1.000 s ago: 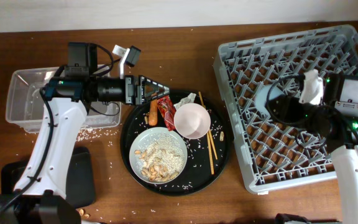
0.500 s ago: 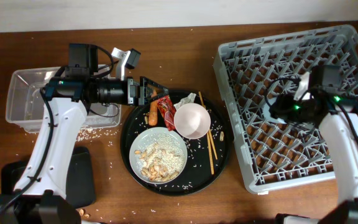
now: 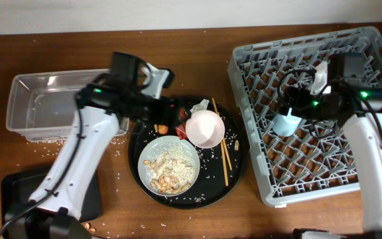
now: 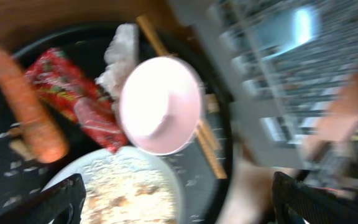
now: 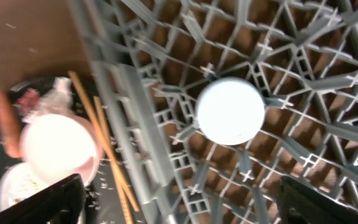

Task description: Sort waste into correct bins and load items into the dishwasher rack

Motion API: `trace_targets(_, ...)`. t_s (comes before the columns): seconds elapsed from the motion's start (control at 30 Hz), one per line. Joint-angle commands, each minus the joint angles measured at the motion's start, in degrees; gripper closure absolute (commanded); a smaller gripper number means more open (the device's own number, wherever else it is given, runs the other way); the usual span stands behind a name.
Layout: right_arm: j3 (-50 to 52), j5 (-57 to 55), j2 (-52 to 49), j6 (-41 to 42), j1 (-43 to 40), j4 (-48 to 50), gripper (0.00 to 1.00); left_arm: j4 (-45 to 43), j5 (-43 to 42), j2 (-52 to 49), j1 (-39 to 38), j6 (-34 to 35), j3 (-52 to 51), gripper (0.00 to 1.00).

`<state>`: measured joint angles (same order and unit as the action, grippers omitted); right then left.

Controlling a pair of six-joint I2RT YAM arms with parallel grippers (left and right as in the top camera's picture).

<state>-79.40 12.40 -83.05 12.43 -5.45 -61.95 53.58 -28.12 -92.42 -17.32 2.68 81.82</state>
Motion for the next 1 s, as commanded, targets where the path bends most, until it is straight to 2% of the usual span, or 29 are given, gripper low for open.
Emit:
trace_targets(0.0,-1.2,7.4,2.3,-1.6,0.3,-1.1,0.02,-0.2,25.8,-2.4,-6.2,3.6,0.0,0.11)
trace_targets(0.03,-1.2,9.9,2.3,-1.6,0.3,-1.4,0.02,-0.6,26.8,-3.4,-7.4,3.8,-0.3,0.18)
trace_targets(0.1,-1.1,13.7,1.9,-1.7,0.3,-1.9,0.01,-1.0,27.0,-6.4,-9.9,4.0,-0.5,0.26)
trace_targets(0.13,-1.0,15.8,1.9,-1.9,0.7,-2.2,0.09,-1.0,27.1,-7.7,-10.7,4.1,-0.5,0.27)
trace_targets(0.23,-0.8,16.8,1.9,-4.1,3.7,-2.4,0.14,-1.5,27.1,-9.0,-11.0,6.7,-0.5,0.27)
trace_targets(0.3,-0.8,13.2,1.9,-4.3,7.9,-2.1,0.16,-2.5,28.1,-9.0,-11.0,6.8,-0.5,0.28)
trace_targets(0.4,-0.7,7.7,1.2,-3.8,13.7,-1.5,0.28,-1.4,28.2,-8.8,-10.7,6.8,-0.3,0.30)
trace_targets(0.43,-0.7,5.0,0.3,-2.8,15.9,-1.4,0.34,0.0,28.1,-8.4,-10.1,7.2,0.1,0.31)
trace_targets(0.57,-0.7,-5.0,-5.3,0.9,22.9,-0.9,0.41,7.1,28.1,-3.7,-4.9,8.5,4.3,0.32)
trace_targets(0.73,-0.7,-6.0,-16.2,1.6,26.5,3.3,0.47,15.5,28.2,6.7,3.2,10.6,11.0,0.32)
trace_targets(0.8,-0.7,-5.3,-20.7,1.6,27.1,4.2,0.49,16.9,28.4,12.2,6.8,12.2,11.3,0.30)
trace_targets(0.9,-0.7,-5.3,-25.8,1.6,27.3,6.8,0.50,20.1,30.1,20.4,12.3,13.9,11.3,0.23)
trace_targets(0.97,-0.7,-5.3,-27.5,1.6,27.3,9.0,0.50,22.4,33.1,24.4,14.5,14.9,11.3,0.01)
